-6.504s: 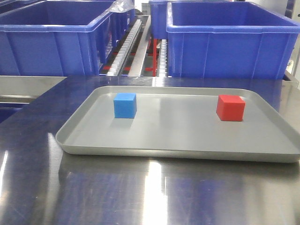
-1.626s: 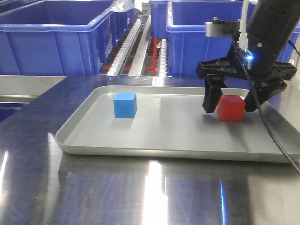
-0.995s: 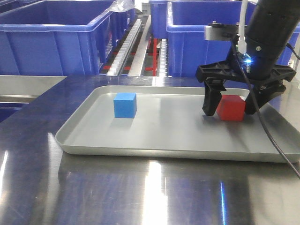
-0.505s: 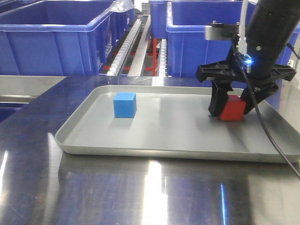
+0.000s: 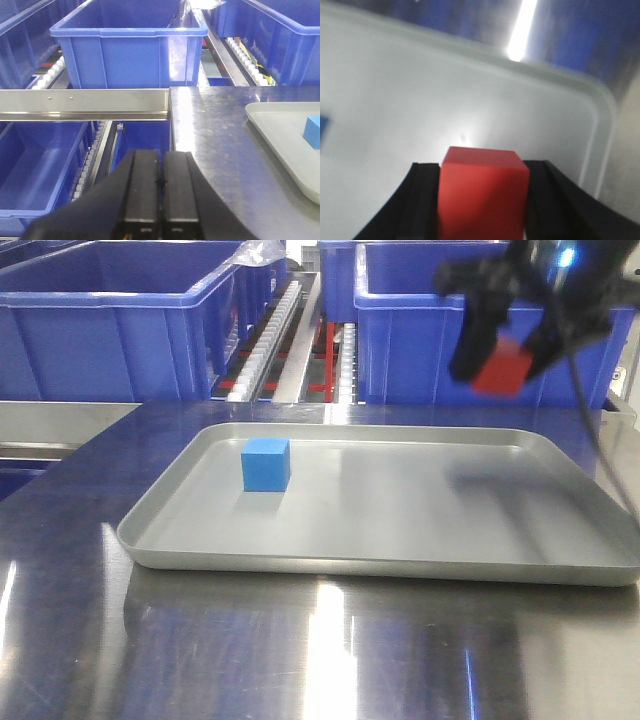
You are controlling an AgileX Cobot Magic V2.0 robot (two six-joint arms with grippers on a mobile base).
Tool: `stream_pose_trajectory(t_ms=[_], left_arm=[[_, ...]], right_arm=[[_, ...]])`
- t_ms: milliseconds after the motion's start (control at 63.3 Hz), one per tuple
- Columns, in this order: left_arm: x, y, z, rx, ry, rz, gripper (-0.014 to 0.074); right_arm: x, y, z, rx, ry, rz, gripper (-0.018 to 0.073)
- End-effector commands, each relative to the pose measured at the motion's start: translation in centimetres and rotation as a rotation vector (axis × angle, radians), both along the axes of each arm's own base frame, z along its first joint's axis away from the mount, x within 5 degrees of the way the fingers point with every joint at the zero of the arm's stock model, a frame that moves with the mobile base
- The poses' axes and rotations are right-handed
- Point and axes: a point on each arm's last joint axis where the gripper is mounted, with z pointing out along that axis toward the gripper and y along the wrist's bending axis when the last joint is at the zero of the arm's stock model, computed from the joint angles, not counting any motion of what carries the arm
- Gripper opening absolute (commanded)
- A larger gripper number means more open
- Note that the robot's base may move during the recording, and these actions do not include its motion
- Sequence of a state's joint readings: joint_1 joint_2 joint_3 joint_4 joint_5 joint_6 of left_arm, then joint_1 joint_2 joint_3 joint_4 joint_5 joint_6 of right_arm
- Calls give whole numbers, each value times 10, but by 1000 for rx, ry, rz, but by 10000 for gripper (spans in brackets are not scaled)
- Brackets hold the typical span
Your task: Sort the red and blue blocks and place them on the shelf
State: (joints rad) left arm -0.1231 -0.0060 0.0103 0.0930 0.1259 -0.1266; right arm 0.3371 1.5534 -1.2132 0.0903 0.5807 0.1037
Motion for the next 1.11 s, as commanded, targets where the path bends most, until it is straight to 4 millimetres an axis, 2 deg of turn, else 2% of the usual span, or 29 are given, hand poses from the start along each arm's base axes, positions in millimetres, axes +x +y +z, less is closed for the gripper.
stream_pose_trajectory(t_ms=[0,205,442,726,1089], left_arm=[[0,-1,0,-17,-82,-10,125],[0,-1,0,-17,-82,-10,125],[0,-1,0,-17,-82,-10,125],[0,-1,0,-17,-82,-10,125],[0,-1,0,-17,-82,-10,125]], right_arm=[[-12,-5,51,51,-215,3,50],[-37,-23,86,78,-334,-24,50],[-70,-58,102,66,-417,-110,50],[-123,-97,93,39,-486,-234,50],[-189,-122,60,12,-538,-371,50]])
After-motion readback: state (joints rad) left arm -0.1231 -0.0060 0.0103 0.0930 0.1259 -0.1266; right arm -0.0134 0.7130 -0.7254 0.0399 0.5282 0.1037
